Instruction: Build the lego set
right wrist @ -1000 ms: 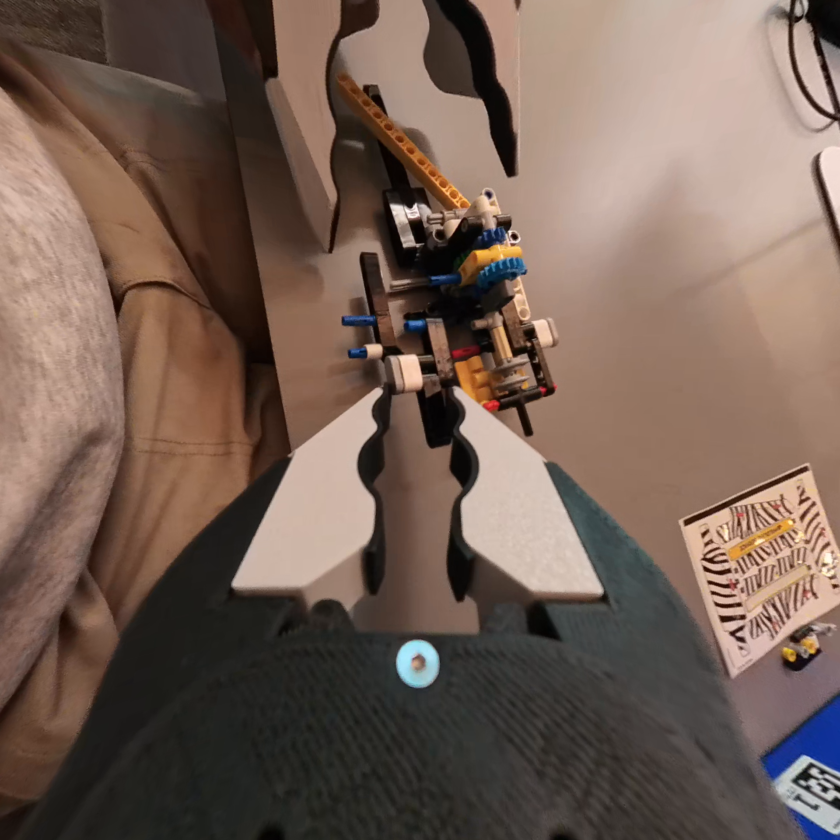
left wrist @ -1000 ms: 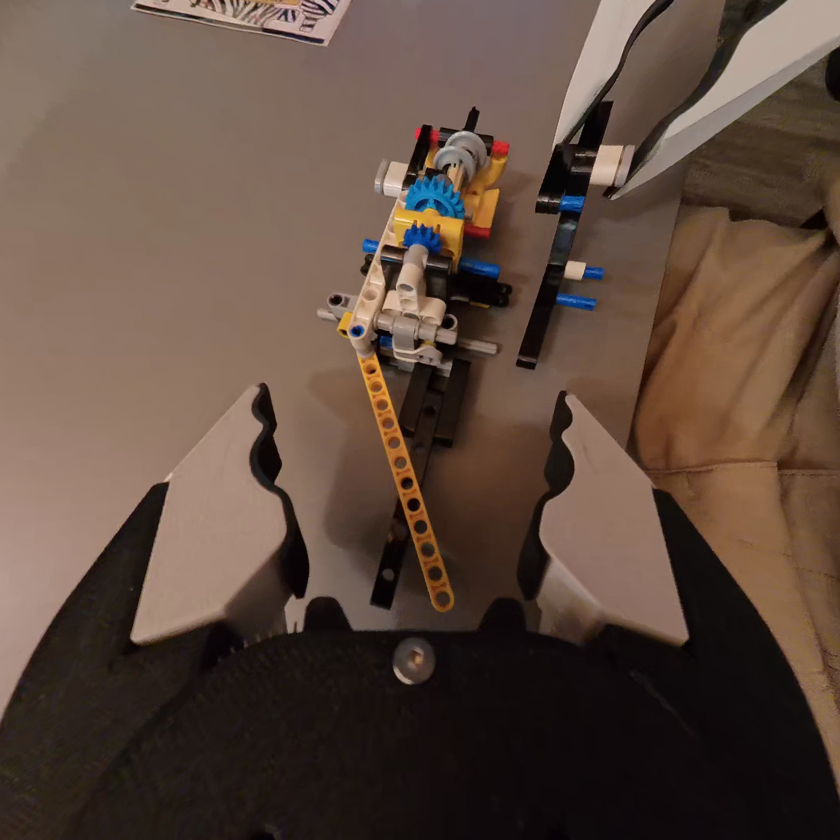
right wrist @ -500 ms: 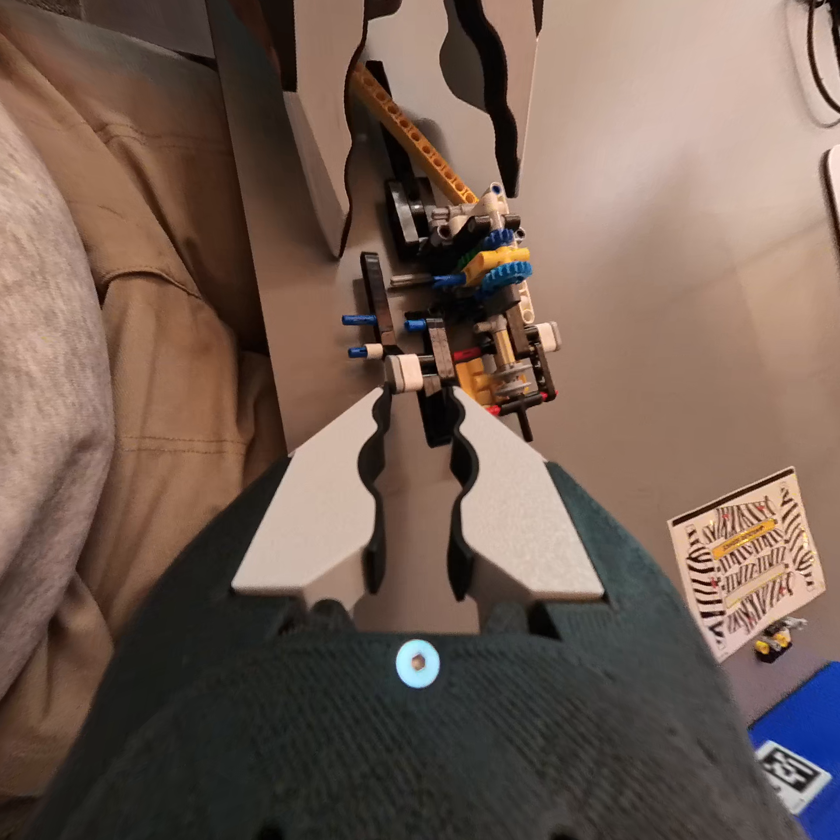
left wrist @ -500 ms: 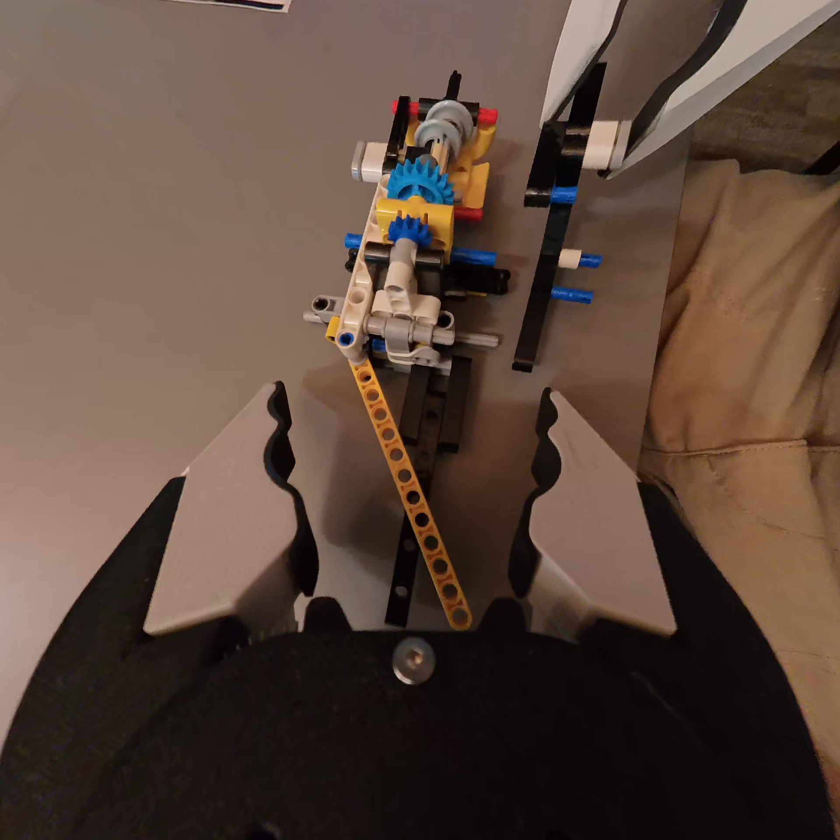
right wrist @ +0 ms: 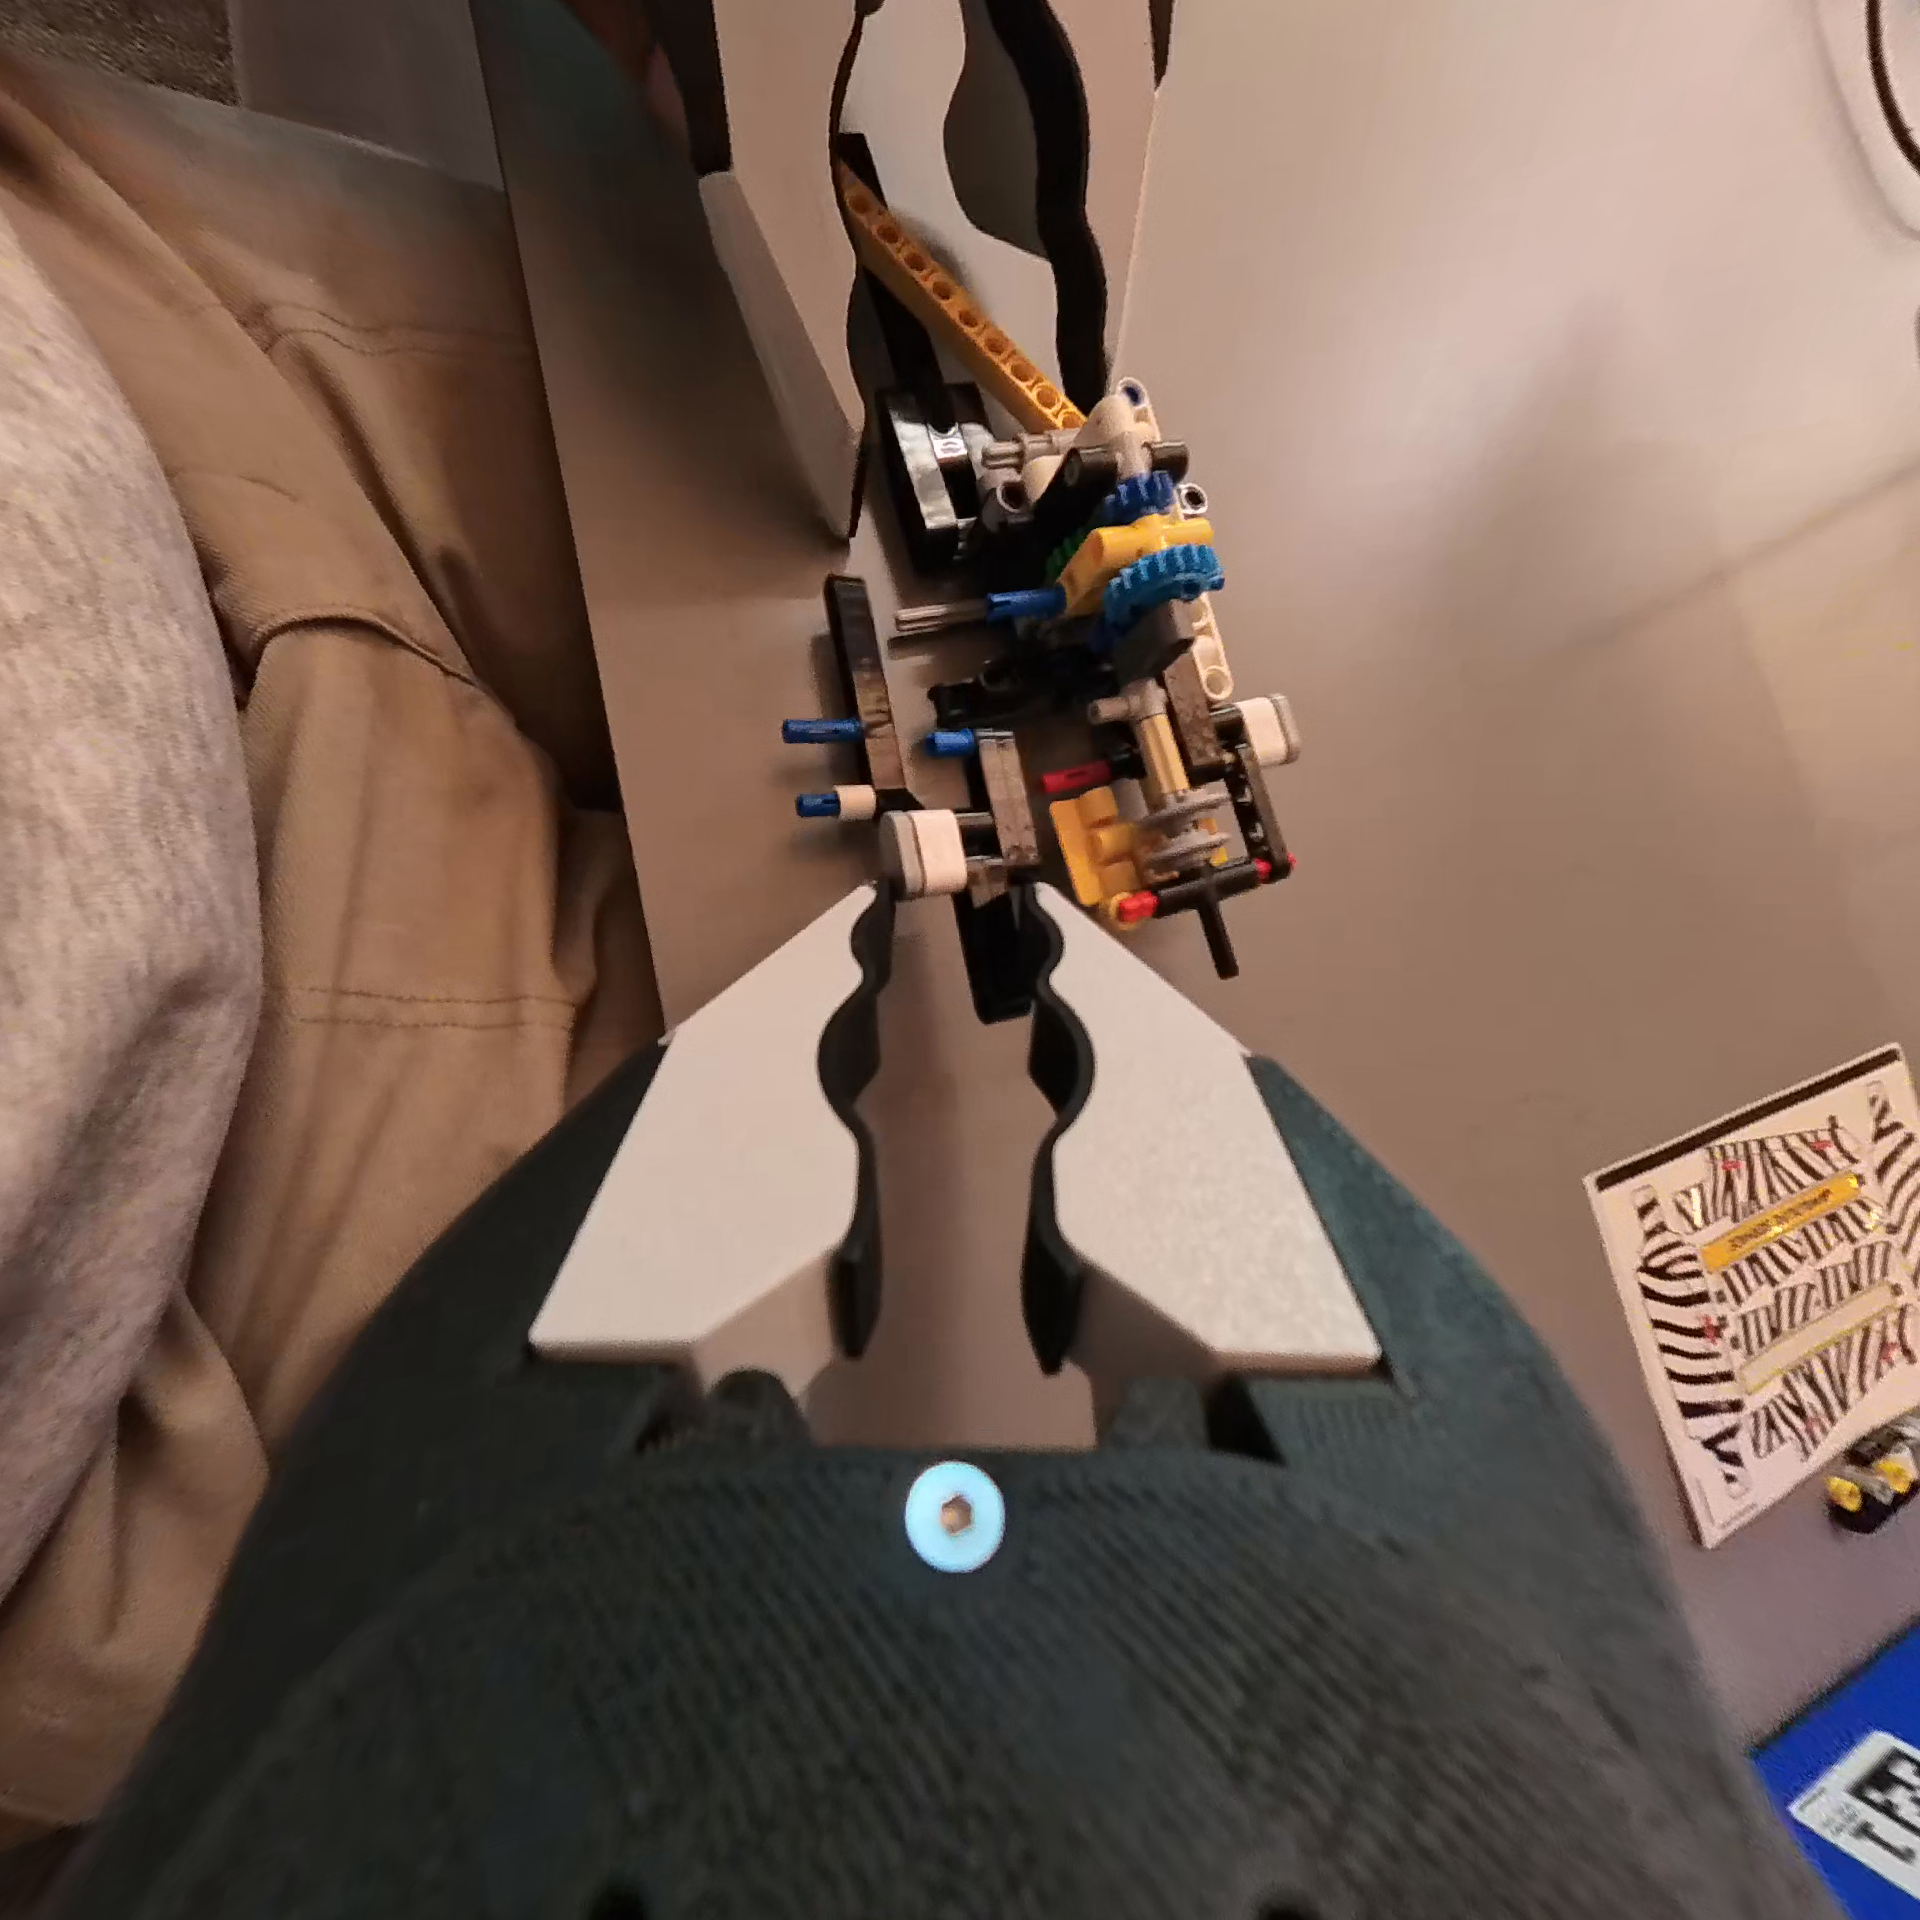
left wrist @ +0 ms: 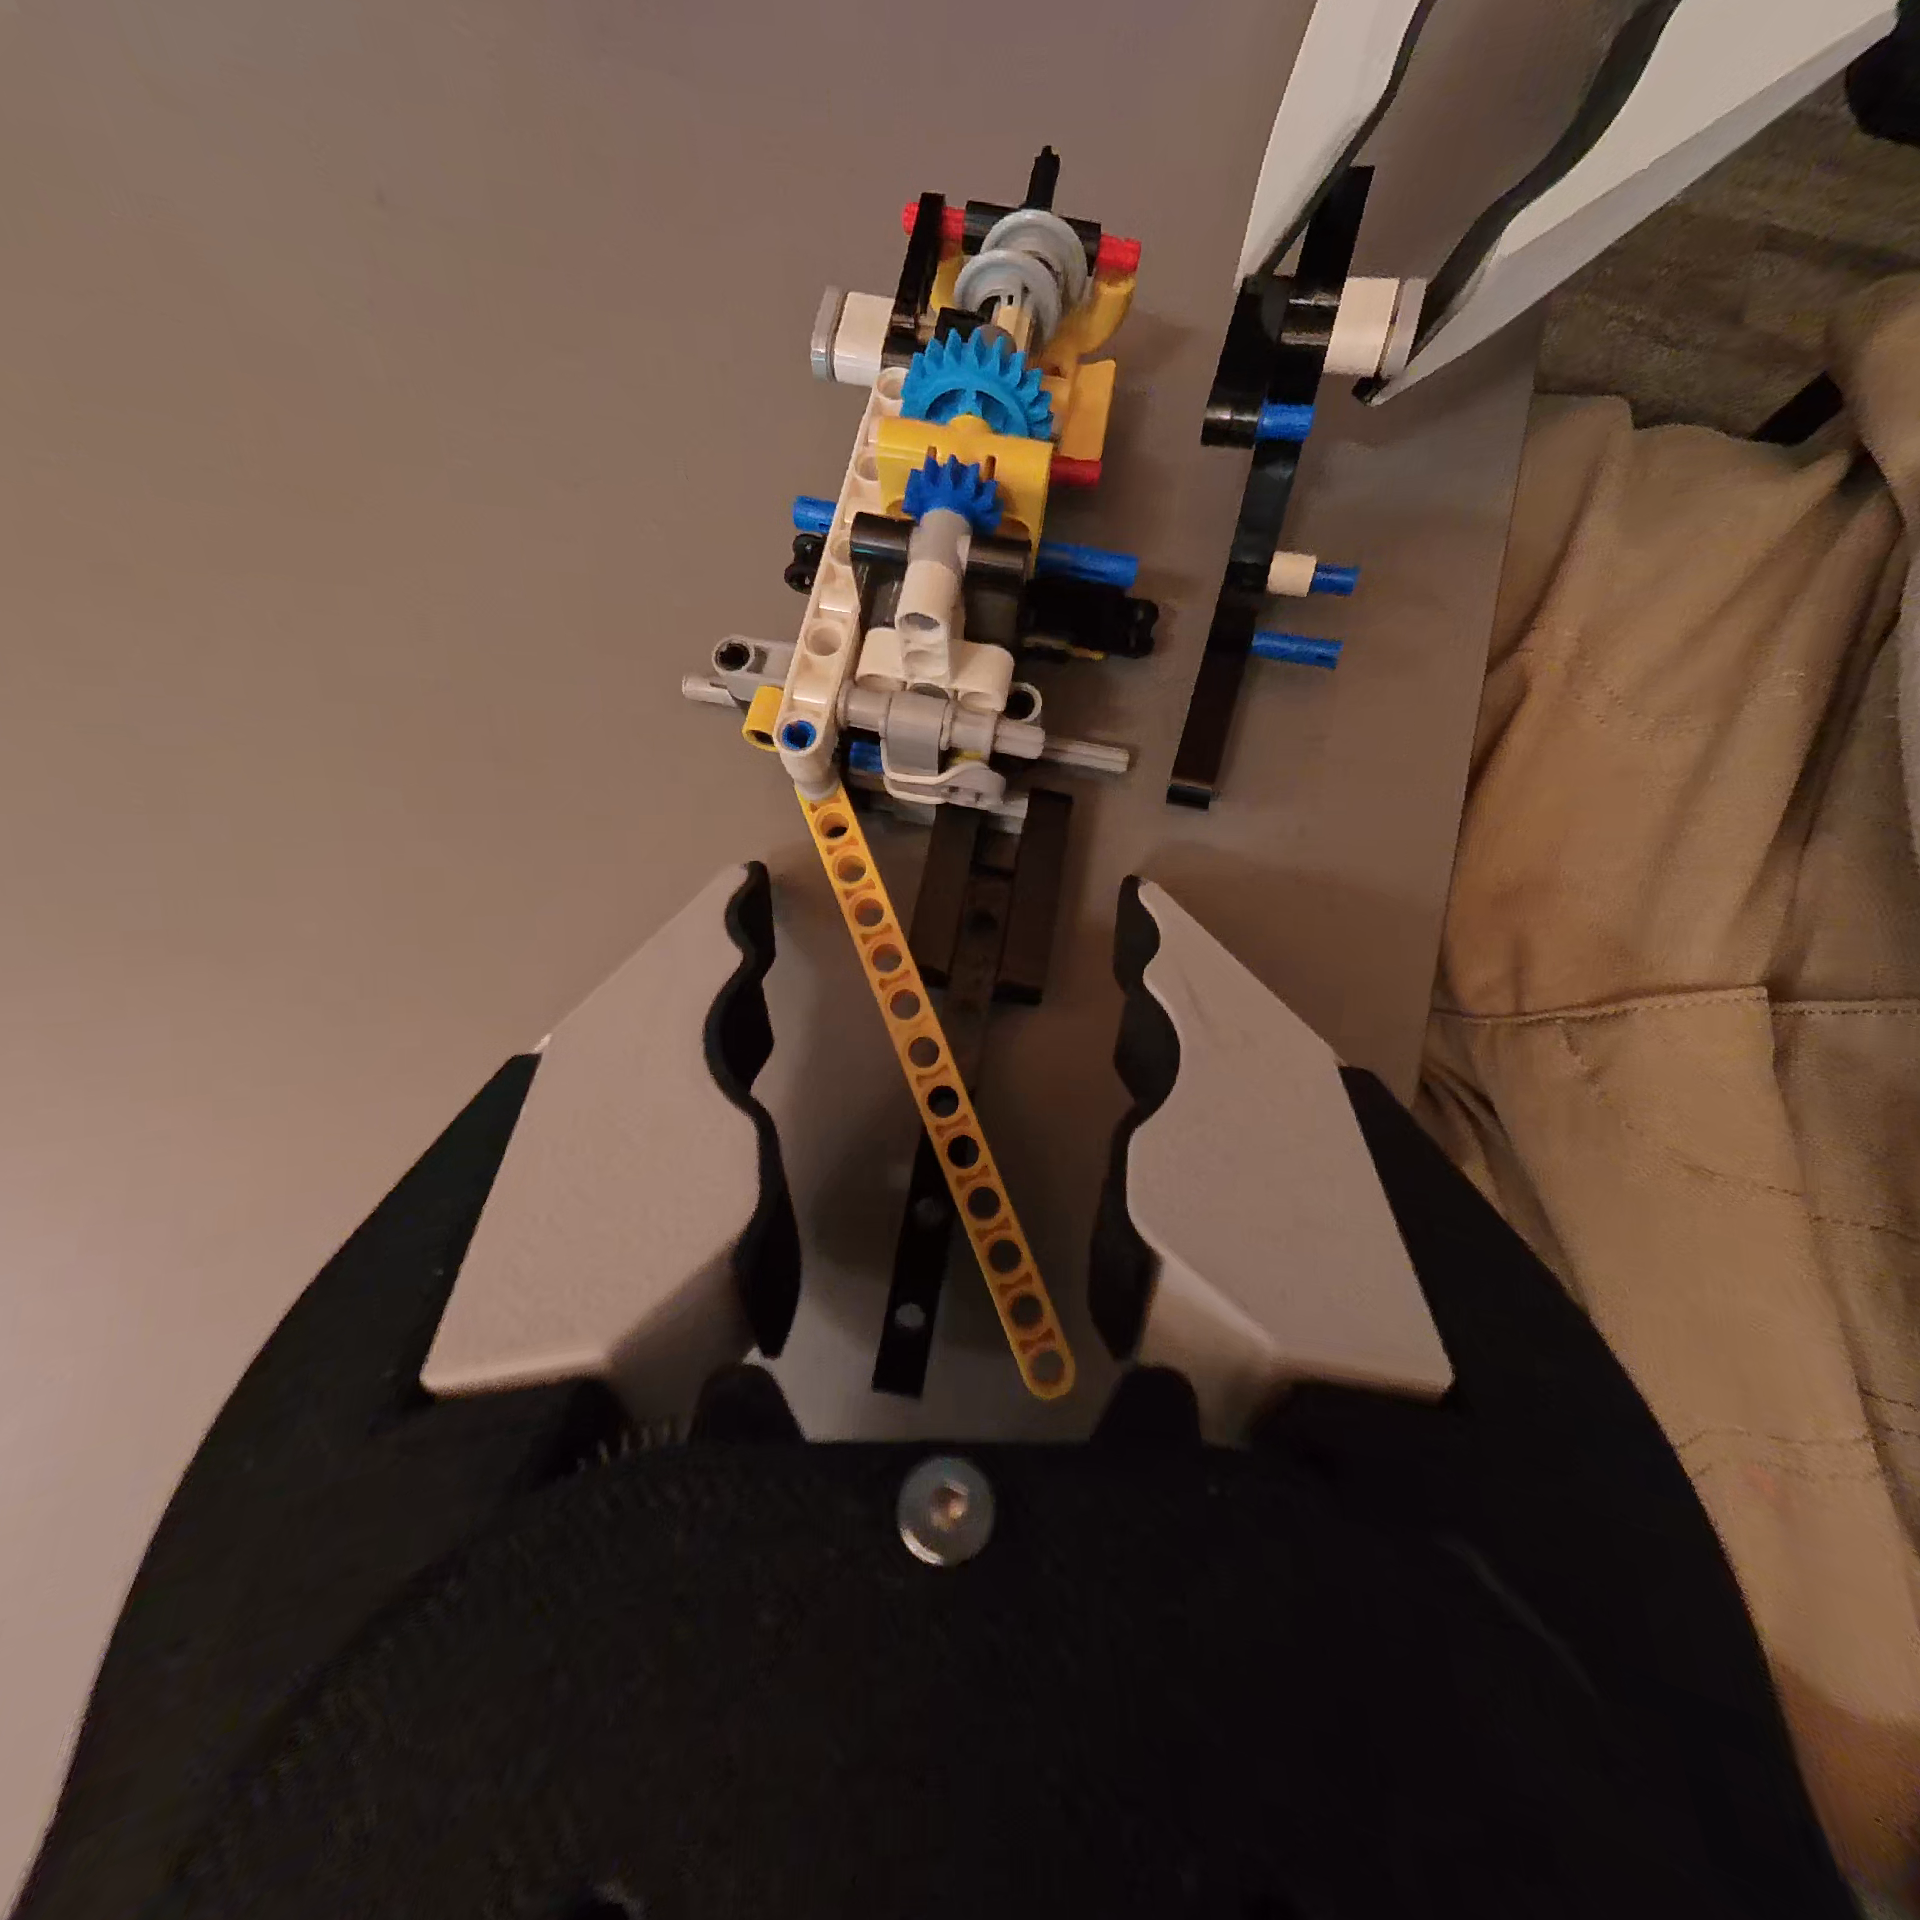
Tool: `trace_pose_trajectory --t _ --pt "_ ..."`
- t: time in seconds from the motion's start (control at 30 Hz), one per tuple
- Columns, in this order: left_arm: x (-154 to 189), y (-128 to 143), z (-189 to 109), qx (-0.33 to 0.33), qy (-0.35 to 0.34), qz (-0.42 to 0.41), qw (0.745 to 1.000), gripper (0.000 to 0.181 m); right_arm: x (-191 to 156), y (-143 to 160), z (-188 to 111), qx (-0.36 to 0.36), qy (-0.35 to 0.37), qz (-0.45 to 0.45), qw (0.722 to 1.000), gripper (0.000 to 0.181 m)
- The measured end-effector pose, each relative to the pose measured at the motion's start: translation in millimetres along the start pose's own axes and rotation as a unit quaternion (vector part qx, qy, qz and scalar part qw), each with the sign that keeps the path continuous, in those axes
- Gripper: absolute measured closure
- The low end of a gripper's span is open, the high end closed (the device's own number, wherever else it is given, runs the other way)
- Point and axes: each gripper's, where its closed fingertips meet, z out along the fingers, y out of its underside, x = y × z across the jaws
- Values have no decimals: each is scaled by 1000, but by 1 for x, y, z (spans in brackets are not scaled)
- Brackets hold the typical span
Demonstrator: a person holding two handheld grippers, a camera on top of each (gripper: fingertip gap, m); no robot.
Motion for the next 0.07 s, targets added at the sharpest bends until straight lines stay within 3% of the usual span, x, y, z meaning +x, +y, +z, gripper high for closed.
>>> trace_pose_trajectory --t 0.07 --pt "0 0 0 0 0 0 1000 116 -2 -1 3 -2 -1 -3 1000 159"
